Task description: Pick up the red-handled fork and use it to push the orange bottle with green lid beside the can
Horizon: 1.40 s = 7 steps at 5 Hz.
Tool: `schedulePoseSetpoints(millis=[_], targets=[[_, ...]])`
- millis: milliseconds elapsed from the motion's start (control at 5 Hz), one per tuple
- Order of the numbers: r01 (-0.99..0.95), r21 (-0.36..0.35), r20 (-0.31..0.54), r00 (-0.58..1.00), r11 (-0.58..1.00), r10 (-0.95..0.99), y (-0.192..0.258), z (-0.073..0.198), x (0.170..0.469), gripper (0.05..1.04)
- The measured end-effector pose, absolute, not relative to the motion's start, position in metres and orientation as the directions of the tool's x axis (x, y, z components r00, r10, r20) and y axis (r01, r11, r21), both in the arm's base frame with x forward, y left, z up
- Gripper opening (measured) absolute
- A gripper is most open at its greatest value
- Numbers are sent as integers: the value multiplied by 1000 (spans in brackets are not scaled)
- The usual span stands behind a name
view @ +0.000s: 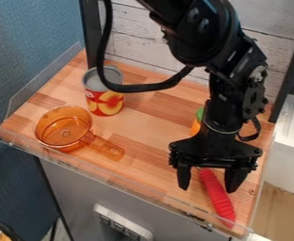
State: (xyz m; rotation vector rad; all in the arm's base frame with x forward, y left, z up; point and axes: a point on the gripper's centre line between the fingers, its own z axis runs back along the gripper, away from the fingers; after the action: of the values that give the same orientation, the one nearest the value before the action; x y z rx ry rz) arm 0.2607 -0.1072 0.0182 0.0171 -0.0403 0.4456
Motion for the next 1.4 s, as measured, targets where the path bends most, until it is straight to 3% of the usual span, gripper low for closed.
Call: schedulePoseSetpoints(millis=[600,800,1200,1400], targets=[[-478,37,79,877,878,474,-120,1,270,999],[-496,49,87,867,867,491,-121,-2,269,945],[-516,38,85,855,856,511,-128,-2,266,392],[-516,24,70,855,856,514,-130,1,265,378]])
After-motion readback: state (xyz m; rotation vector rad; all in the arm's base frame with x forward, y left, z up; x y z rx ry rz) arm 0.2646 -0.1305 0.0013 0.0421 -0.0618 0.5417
